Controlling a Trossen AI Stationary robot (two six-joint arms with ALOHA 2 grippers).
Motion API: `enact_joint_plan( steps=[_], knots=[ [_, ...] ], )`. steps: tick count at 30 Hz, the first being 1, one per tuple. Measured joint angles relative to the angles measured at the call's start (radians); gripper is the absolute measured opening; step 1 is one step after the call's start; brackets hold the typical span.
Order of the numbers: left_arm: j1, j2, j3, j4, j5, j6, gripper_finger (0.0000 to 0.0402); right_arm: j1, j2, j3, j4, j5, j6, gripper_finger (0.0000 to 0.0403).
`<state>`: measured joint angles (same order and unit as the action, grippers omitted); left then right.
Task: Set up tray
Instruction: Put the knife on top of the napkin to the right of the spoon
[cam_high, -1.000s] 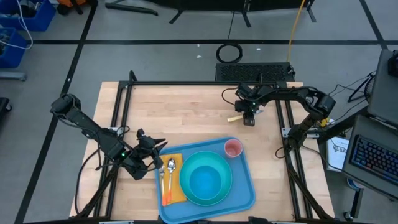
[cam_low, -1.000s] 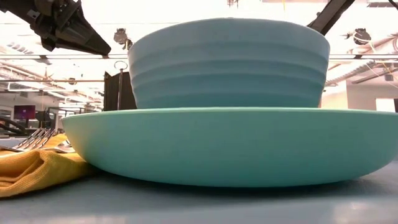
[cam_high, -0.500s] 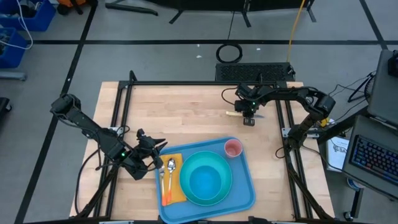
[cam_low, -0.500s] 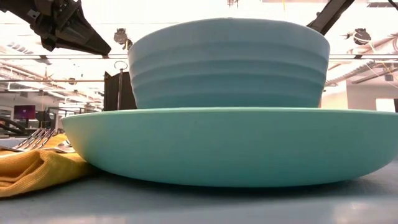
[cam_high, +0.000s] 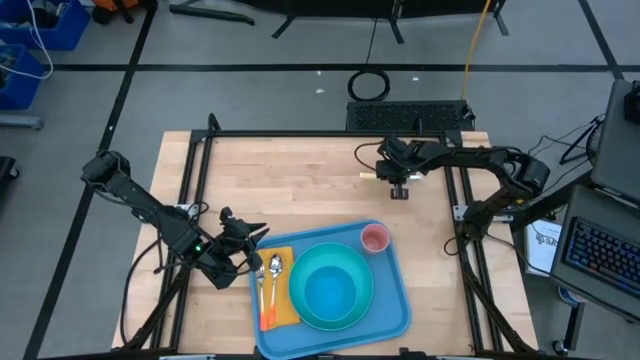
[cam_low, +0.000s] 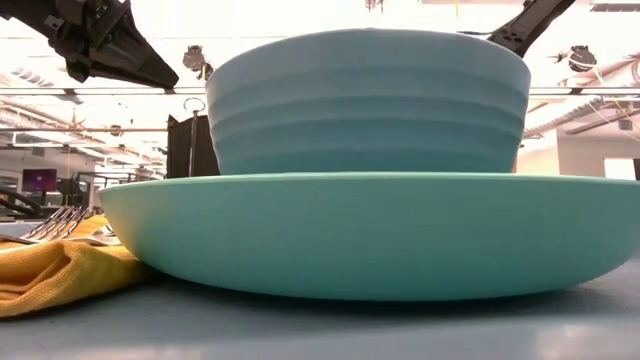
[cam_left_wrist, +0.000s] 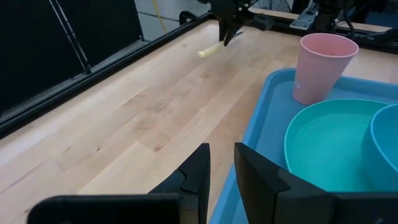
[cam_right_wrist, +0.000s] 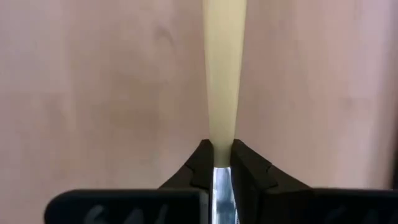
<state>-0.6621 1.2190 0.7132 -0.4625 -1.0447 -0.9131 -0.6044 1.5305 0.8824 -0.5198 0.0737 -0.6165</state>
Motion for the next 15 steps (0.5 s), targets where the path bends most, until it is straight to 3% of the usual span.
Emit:
enact_joint_plan(
  steps=[6,15],
  knots=[
    [0.009,0.000,0.000,0.000,0.010,-0.016,0.0076,0.061,-0.005,0.001,0.001,0.121,-0.031,0.0020],
    [0.063,0.000,0.000,0.006,0.127,-0.042,0.0076,0.183,-0.029,0.003,0.052,0.374,-0.077,0.0020]
  ],
)
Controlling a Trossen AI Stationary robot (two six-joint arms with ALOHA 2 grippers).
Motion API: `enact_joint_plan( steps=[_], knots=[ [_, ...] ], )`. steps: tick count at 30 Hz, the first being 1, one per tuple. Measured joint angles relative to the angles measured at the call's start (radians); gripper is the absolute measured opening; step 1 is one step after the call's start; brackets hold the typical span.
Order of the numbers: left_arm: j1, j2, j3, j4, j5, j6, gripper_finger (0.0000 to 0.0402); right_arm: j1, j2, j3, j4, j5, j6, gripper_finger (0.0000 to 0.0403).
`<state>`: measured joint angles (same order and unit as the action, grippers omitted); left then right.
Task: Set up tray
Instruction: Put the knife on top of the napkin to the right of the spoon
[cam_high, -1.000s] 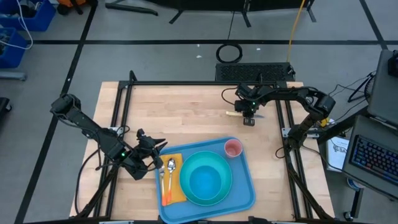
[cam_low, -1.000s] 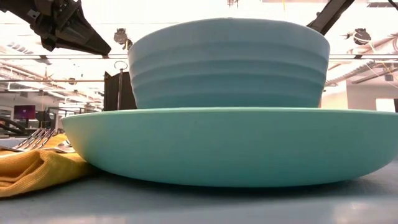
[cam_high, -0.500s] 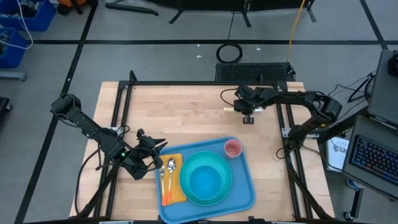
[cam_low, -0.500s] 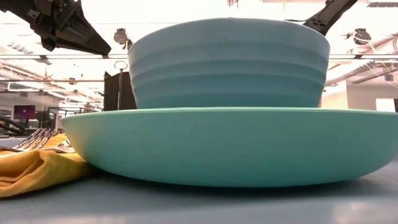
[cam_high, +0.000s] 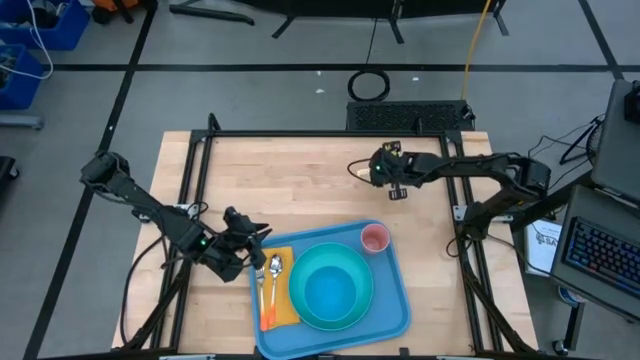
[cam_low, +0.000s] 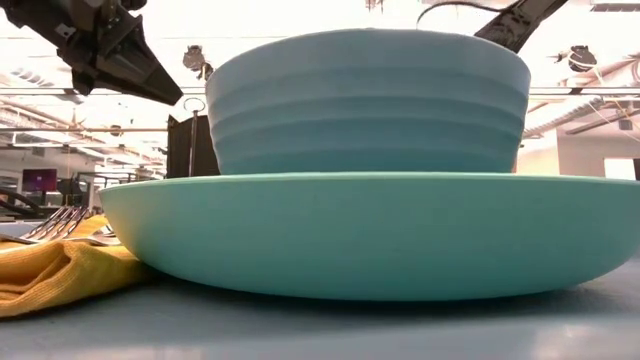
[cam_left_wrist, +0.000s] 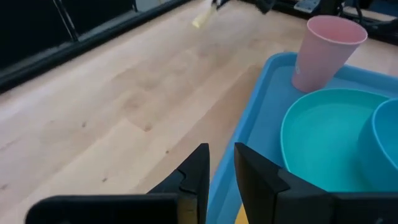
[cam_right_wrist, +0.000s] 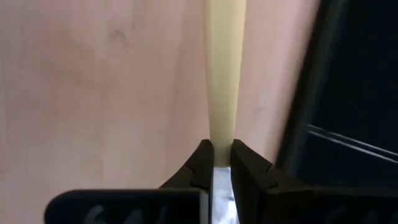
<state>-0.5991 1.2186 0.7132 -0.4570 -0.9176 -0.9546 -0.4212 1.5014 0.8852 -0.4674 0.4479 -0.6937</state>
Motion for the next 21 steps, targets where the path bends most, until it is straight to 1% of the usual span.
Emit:
enact_joint_plan(
  steps=[3,7,11,14,16,19,21],
  knots=[
    [0.016,0.000,0.000,0.018,0.035,0.009,0.0076,0.042,-0.034,0.001,0.015,0.075,0.001,0.0020],
    [0.034,0.000,0.000,0.051,0.064,0.009,0.0076,0.114,-0.094,0.001,0.043,0.109,0.036,0.0020],
    [0.047,0.000,0.000,0.101,0.074,0.009,0.0076,0.214,-0.165,0.001,0.054,0.183,0.052,0.0020],
    [0.044,0.000,0.000,0.167,0.088,0.026,0.0076,0.311,-0.213,0.001,0.072,0.232,0.054,0.0020],
    [0.031,0.000,0.000,0.221,0.089,0.056,0.0076,0.381,-0.236,0.001,0.095,0.236,0.048,0.0020],
    [0.007,0.000,0.001,0.313,0.090,0.120,0.0076,0.495,-0.247,0.001,0.133,0.242,0.030,0.0020],
    [-0.009,0.000,0.001,0.367,0.090,0.164,0.0076,0.577,-0.244,0.001,0.174,0.274,0.032,0.0020]
  ],
)
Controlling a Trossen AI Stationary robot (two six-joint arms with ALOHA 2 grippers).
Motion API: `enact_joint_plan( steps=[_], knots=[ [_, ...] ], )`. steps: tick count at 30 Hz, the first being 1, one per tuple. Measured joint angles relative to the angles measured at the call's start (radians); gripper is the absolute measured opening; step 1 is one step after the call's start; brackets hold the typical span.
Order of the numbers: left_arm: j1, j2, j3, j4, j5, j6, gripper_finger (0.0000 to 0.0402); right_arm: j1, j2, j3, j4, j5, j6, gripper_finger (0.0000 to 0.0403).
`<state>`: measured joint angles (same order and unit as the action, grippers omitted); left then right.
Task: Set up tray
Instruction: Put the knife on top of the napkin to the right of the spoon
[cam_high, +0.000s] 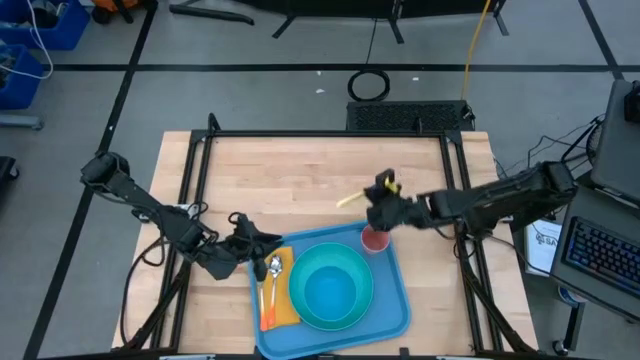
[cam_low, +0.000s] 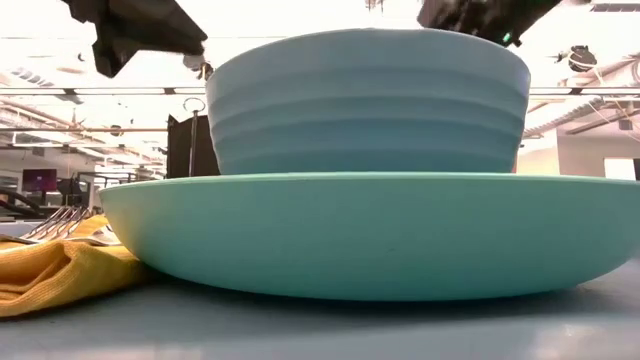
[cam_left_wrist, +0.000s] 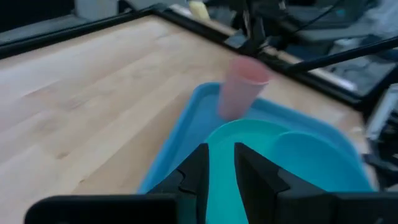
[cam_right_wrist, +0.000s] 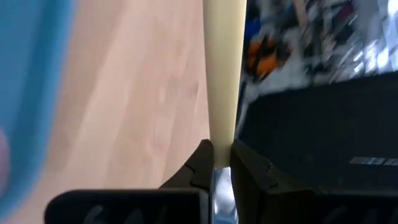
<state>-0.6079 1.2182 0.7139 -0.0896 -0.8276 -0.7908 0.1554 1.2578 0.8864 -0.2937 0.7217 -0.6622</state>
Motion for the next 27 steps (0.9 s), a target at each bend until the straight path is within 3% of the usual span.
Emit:
enact_joint_plan(
  steps=[6,10,15,21,27],
  knots=[
    [-0.035,0.012,0.000,0.151,0.021,0.181,0.0076,0.205,0.059,-0.001,0.136,0.175,-0.018,0.0020],
    [-0.051,0.049,0.000,0.278,0.058,0.408,0.0076,0.289,0.116,0.001,0.254,0.225,-0.031,0.0020],
    [-0.037,0.114,0.000,0.412,0.070,0.605,0.0076,0.319,0.226,0.001,0.450,0.265,-0.203,0.0020],
    [-0.022,0.150,0.000,0.452,0.122,0.678,0.0076,0.317,0.331,0.000,0.693,0.306,-0.448,0.0020],
    [-0.036,0.171,0.000,0.454,0.090,0.684,0.0077,0.317,0.353,0.001,0.791,0.300,-0.501,0.0020]
  ],
)
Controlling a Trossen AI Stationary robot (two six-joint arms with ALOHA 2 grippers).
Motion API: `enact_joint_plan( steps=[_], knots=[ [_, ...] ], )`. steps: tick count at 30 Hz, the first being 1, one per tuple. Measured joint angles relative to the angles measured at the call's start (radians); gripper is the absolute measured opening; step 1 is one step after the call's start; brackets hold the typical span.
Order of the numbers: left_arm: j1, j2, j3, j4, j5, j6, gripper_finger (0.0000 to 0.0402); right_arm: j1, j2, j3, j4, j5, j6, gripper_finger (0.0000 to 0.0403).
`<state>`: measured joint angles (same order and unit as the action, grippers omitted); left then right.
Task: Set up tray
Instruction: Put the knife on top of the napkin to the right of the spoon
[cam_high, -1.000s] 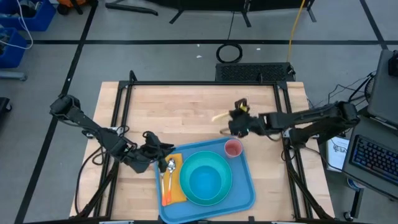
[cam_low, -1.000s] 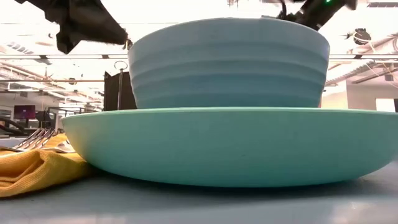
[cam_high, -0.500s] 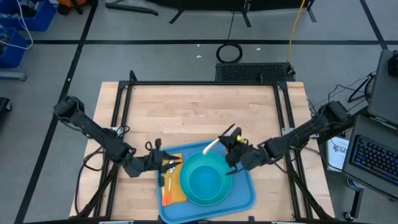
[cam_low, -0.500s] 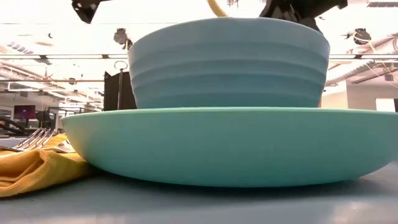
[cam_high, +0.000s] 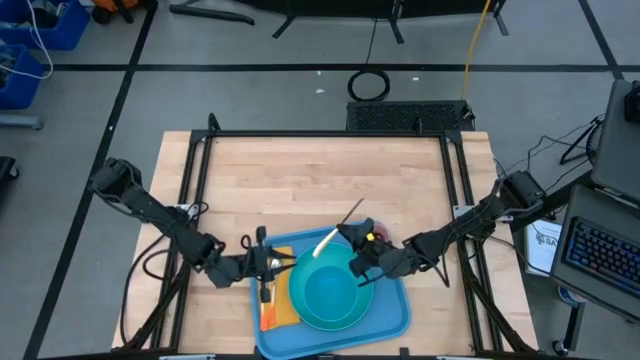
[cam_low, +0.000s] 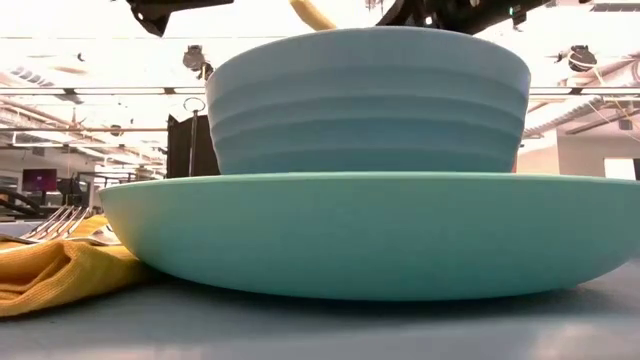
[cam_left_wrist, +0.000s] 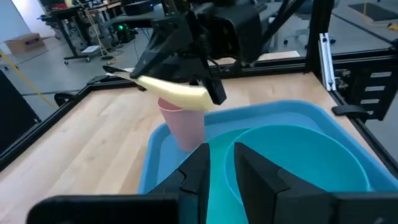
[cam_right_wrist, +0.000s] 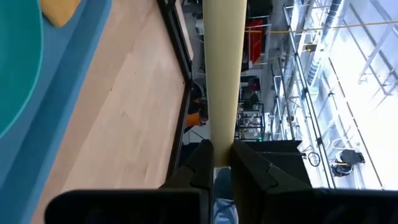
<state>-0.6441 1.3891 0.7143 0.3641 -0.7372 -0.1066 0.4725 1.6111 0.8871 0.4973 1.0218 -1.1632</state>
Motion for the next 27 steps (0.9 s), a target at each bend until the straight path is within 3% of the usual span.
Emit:
enact_joint_plan(
  steps=[5,14,19,27],
  knots=[
    [0.000,0.000,0.000,0.001,-0.006,0.000,0.0098,0.000,0.001,0.000,0.000,-0.002,0.009,0.0020],
    [0.036,0.000,0.000,0.052,-0.071,-0.036,0.0184,-0.003,0.001,0.000,0.002,-0.032,0.017,0.0020],
    [0.113,0.013,0.000,0.065,0.080,-0.090,0.0203,-0.014,0.001,0.000,0.009,-0.032,0.037,0.0020],
    [0.133,0.038,-0.002,0.106,0.132,-0.101,0.0205,-0.014,0.001,0.000,0.001,-0.040,0.048,0.0020]
  ],
)
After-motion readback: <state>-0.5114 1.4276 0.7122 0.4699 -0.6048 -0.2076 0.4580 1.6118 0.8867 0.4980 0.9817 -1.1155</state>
